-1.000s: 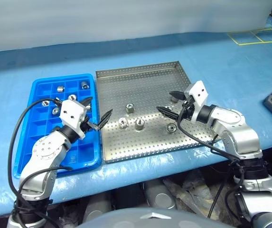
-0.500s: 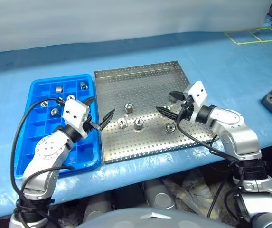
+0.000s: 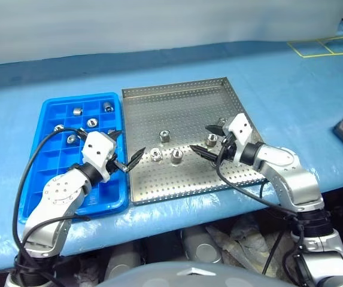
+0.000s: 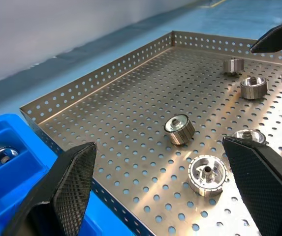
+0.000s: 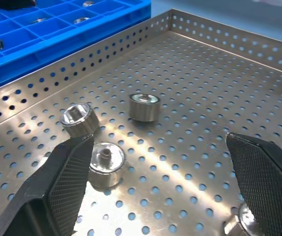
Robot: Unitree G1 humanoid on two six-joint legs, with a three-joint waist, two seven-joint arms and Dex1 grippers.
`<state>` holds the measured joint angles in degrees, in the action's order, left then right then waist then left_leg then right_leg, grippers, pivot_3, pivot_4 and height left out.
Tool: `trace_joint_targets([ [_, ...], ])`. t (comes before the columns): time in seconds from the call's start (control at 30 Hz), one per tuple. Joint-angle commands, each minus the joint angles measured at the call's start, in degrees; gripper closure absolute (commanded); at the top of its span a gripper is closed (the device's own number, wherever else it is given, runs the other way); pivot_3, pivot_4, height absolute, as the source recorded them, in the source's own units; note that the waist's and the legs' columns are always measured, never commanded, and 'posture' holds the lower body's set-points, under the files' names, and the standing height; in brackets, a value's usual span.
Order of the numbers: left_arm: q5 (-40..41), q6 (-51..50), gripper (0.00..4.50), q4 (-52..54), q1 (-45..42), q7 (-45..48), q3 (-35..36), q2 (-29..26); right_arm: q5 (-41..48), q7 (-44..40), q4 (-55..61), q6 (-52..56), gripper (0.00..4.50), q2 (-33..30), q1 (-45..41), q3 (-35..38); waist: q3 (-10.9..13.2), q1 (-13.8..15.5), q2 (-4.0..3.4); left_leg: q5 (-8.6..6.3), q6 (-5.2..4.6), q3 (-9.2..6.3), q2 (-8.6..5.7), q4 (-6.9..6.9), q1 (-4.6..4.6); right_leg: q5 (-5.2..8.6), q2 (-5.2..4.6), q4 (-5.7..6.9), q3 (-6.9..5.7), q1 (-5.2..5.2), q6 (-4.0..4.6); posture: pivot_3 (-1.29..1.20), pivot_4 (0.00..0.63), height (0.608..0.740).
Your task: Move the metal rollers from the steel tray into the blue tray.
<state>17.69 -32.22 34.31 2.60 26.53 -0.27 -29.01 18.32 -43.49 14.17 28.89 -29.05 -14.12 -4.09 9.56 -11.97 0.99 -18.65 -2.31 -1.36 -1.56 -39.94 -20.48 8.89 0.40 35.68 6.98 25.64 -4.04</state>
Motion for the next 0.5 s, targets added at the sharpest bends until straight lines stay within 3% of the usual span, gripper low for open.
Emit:
trace_joint_targets([
  [0.03, 2.26, -5.83, 0.04, 3.01, -2.48, -0.27, 0.51, -0.83, 0.23, 0.31, 5.37, -1.84, 0.0, 0.14, 0.67, -0.31, 0.0, 0.43, 0.0, 0.0, 0.0, -0.01, 0.0, -0.01, 0.0, 0.04, 0.01, 0.0, -0.01, 0.0, -0.07, -0.15, 0.15, 0.74],
  [0.23, 3.73, -20.23, 0.04, 0.57, -10.89, -1.48, -2.04, -2.48, 0.91, -0.81, 9.08, -2.68, 0.0, 0.8, 1.68, -2.84, 0.0, 1.45, 0.01, 0.0, 0.01, -0.04, -0.01, -0.05, 0.0, 0.05, 0.01, 0.0, -0.06, -0.01, -0.07, -0.14, 0.15, 0.74],
  [0.5, 2.73, -23.9, 0.04, -5.17, -19.88, 2.99, -9.42, -5.22, -0.2, 0.54, 10.11, -3.97, 0.0, 2.32, 2.43, -5.86, 0.0, 1.6, 0.01, 0.01, 0.05, -0.08, -0.01, -0.05, -0.03, -0.07, 0.01, -0.01, -0.08, 0.04, 0.16, -0.18, 0.15, 0.74],
])
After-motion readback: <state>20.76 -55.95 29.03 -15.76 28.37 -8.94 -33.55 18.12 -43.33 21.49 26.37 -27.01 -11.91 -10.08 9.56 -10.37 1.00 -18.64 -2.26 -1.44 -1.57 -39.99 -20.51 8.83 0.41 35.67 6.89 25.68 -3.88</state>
